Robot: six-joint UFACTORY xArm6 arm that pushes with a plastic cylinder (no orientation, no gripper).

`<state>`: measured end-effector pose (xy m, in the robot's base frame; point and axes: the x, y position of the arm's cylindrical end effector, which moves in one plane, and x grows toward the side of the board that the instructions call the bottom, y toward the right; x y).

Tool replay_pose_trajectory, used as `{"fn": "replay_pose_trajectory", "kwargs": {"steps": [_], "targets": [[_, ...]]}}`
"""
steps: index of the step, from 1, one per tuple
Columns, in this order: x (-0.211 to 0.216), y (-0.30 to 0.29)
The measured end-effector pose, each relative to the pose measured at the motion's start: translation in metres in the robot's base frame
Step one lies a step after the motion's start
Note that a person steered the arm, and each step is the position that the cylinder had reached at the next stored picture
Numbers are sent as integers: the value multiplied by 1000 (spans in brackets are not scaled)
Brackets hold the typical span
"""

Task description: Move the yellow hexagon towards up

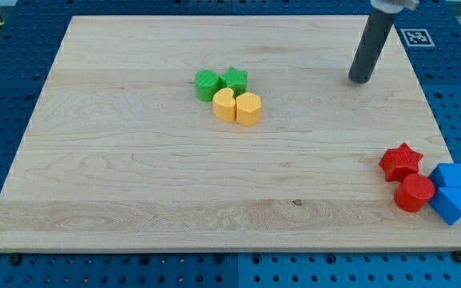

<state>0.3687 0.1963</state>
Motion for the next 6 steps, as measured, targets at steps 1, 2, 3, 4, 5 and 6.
{"fn": "replay_pose_trajectory", "kwargs": {"steps": [1,2,3,4,5,6], "targets": [[34,-7],[59,-21],[84,-46],[107,-77],[116,-122],[115,-180]]}}
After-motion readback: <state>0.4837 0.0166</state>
